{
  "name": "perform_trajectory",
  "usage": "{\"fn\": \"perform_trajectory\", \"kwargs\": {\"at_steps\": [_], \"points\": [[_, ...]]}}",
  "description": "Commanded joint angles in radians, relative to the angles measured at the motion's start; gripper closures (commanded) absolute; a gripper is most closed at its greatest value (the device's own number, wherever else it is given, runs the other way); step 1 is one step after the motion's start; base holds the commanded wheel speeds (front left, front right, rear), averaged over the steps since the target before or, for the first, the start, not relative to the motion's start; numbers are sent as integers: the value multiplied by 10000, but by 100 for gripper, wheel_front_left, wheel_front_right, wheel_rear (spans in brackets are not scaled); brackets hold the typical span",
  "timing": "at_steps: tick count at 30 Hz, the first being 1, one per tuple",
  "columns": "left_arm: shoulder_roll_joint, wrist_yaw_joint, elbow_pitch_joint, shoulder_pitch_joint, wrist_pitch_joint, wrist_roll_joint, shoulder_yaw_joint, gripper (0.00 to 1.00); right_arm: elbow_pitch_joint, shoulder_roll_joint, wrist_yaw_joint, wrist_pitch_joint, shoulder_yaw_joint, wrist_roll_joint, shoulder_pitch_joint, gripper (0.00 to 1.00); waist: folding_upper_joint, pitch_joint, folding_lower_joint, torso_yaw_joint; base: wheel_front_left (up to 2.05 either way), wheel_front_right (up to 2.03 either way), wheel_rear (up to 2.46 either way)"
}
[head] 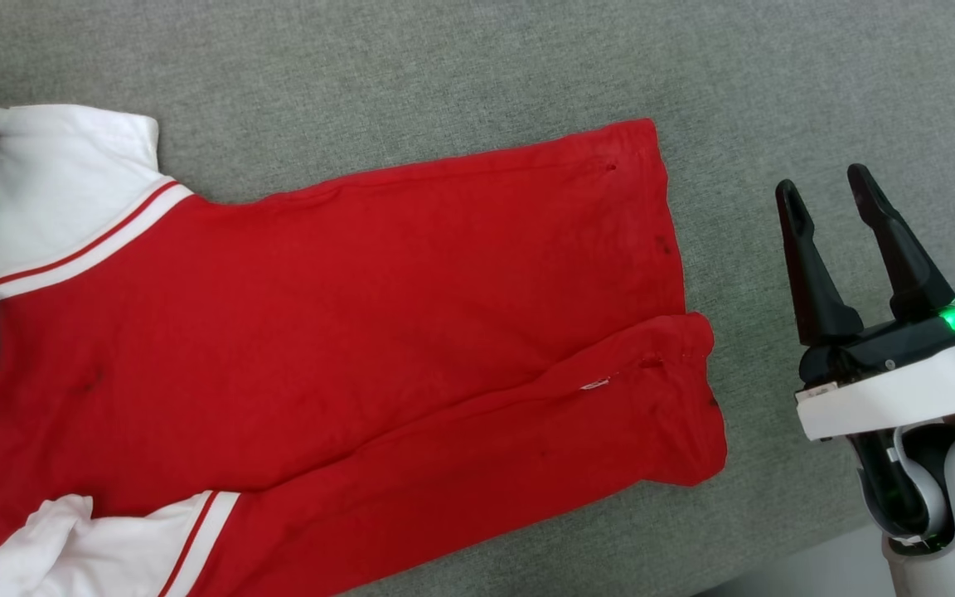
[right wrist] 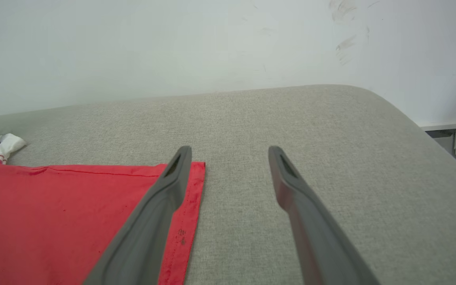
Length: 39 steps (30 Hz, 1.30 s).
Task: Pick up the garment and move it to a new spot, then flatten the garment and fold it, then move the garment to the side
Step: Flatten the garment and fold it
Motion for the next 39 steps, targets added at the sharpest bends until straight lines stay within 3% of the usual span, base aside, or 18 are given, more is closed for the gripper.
{"fn": "perform_trajectory", "kwargs": {"at_steps": [1,9,20,26,34,35,36,37,39], "points": [[-697,25,448,1133,285,-216,-473,100,70,-69,-4,41,-55,71,-107,0,0,-41,0,28,0,0,0],[-924,-164,199,984,-1174,-105,-228,100,648,-601,-4,1067,-36,1002,-411,0,0,-635,0,499,0,0,0],[-1650,-744,-188,247,-2872,71,-354,100,2995,-1987,-4,5123,688,2685,-2208,0,0,-1204,0,1681,0,0,0],[-1955,-872,-476,-182,-3293,324,-607,100,3900,-2121,-4,6372,1248,2934,-3582,0,0,-945,0,2188,0,0,0],[-2184,-1001,-478,-311,-3678,374,-781,100,6018,-1894,-4,8330,1991,3216,-4520,0,0,-801,0,2540,0,0,0],[-2183,-1022,-465,-280,-3712,360,-783,100,6193,-1894,-5,8552,2141,3161,-4541,17,0,-802,0,2560,0,0,0],[-2188,-1050,-439,-246,-3754,348,-791,100,6307,-1873,-4,8691,2235,3150,-4569,65,0,-807,0,2579,0,0,0],[-2196,-1067,-413,-223,-3796,336,-798,100,6383,-1843,-4,8802,2305,3179,-4617,100,0,-817,0,2597,0,0,0],[-2226,-1095,-372,-195,-3899,308,-785,100,6422,-1862,-2,8885,2401,3173,-4801,100,0,-845,0,2639,0,0,0]]}}
